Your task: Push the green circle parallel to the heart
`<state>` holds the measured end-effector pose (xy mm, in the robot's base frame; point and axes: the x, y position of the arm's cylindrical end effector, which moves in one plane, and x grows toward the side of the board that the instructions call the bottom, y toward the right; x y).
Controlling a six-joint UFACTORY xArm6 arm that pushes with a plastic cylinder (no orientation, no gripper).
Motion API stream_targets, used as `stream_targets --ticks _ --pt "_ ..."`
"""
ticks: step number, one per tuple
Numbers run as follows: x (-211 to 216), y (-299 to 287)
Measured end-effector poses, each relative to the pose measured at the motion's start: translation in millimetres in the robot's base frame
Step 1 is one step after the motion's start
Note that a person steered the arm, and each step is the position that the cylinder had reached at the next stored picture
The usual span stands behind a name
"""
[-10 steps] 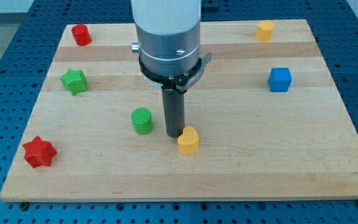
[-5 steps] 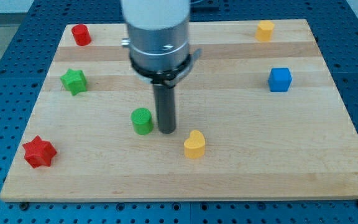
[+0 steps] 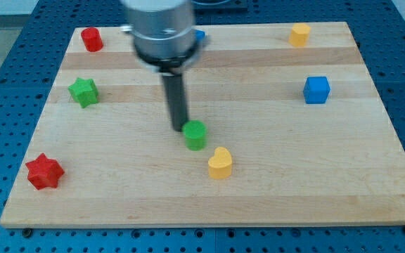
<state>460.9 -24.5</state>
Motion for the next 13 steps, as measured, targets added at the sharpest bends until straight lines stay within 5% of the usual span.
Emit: stream_targets --ticks 1,3,4,6,7,8,10,13 --pt "-1.9 28.0" --pt "-5.0 -72.7" --pt "15.0 -52.7" --pt "16.0 99.4" --pt "5.2 114.7" --pt "-21.1 62.2" --pt "34.4 32.6" --pt "76.0 154.9"
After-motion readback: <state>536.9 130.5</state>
